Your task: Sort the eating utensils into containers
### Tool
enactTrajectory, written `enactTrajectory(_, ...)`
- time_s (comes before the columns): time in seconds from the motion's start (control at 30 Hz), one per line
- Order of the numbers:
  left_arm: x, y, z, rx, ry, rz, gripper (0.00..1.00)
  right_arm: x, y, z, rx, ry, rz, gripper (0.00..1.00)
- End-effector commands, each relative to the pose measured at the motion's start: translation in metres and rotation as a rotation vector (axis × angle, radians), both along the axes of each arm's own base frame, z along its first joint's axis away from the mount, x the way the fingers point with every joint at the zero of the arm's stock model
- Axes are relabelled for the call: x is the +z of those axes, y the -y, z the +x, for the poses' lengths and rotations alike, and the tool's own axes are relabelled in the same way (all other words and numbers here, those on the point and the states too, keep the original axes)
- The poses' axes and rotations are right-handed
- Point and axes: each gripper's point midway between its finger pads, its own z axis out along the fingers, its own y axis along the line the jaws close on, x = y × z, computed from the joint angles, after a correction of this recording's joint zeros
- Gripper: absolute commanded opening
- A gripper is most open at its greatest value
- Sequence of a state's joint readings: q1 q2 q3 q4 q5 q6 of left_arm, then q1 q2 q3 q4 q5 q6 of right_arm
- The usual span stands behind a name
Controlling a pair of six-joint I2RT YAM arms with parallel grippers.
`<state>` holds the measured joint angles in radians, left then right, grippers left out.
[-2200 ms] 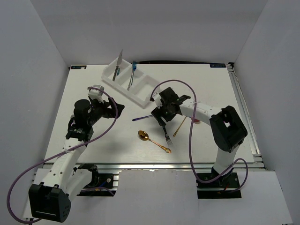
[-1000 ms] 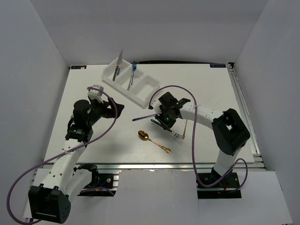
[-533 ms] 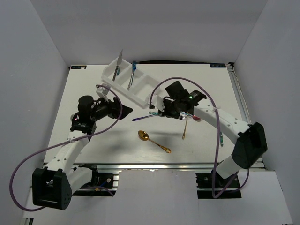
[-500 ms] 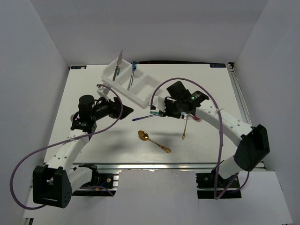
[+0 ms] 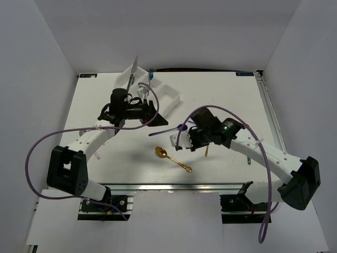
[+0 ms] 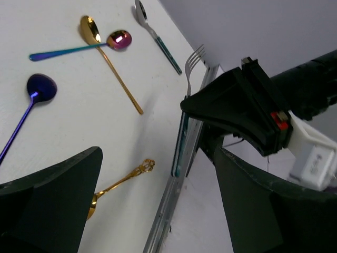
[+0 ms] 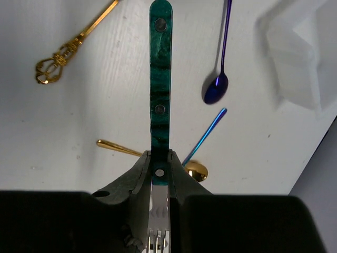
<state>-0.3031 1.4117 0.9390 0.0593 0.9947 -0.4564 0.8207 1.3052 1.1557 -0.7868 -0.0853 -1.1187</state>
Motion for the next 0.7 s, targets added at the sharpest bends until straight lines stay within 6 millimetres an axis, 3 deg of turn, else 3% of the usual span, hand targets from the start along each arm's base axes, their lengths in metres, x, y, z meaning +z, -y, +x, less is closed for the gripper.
enactTrajectory(0.0,0.003,0.018,-0.017,-0.130,-0.022,0.034,0.98,0.014,-0.018,-0.014,0.130,0.089,0.043,0.00)
enactTrajectory(0.17,-0.024,0.042,-0.040,-0.267,-0.096,0.073,0.95,0.021,-0.026,-0.024,0.187,0.110,0.068,0.00)
enactTrajectory(0.33,-0.043,0.052,-0.052,-0.340,-0.147,0.094,0.95,0.024,-0.035,-0.032,0.221,0.116,0.087,0.00)
enactTrajectory(0.47,-0.049,0.066,-0.074,-0.450,-0.185,0.081,0.89,0.024,-0.042,-0.037,0.241,0.115,0.098,0.00)
enactTrajectory(0.67,-0.051,0.076,-0.088,-0.526,-0.202,0.066,0.86,0.013,-0.047,-0.042,0.255,0.108,0.089,0.00)
